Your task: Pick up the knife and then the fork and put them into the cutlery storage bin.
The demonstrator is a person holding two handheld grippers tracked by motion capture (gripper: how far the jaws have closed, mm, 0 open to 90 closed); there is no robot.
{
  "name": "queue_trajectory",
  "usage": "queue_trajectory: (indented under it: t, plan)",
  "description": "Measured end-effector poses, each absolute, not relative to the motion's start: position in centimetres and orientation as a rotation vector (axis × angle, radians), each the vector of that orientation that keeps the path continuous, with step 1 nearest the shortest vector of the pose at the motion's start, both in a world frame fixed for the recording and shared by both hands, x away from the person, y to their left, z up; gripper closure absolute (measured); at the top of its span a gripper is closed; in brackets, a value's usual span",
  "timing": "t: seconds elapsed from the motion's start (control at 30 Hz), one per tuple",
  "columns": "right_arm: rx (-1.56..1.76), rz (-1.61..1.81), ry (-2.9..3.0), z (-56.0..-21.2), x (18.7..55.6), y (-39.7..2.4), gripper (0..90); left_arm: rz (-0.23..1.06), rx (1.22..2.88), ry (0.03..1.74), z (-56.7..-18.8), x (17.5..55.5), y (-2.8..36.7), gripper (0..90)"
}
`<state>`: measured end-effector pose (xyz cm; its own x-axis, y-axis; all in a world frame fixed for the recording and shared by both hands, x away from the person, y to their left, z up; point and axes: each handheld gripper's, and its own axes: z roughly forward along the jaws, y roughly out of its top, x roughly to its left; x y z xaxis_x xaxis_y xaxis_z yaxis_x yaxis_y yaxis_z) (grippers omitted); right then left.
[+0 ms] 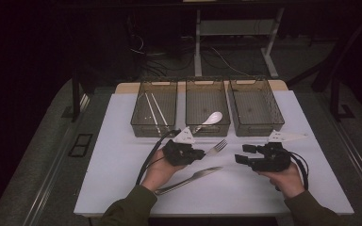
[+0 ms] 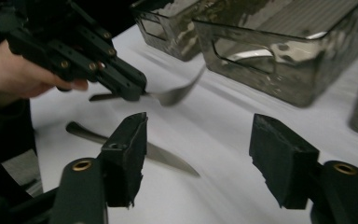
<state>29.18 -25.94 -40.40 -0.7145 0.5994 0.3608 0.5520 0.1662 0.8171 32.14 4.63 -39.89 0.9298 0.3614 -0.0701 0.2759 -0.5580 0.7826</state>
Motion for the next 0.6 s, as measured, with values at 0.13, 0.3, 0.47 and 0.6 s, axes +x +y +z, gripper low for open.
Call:
queue_trajectory:
  t: [0.13, 0.3, 0.47, 0.6]
  plan:
    - [1.192, 1.673, 2.364, -40.3, 30.2, -25.0, 45.0, 0.134, 2.179, 0.437, -39.6, 31.9, 3.8, 84.5]
    - [1.193, 1.693, 2.404, -40.5, 31.1, -24.0, 53.9, 0.147, 2.166, 0.414, -39.3, 31.6, 3.1, 84.5]
    - [1.191, 1.716, 2.428, -40.7, 31.6, -23.5, 65.4, 0.147, 2.161, 0.403, -39.2, 31.4, 3.0, 84.5]
    - [1.182, 1.746, 2.431, -40.7, 31.9, -23.3, 72.9, 0.151, 2.156, 0.4, -39.2, 31.4, 3.1, 84.5]
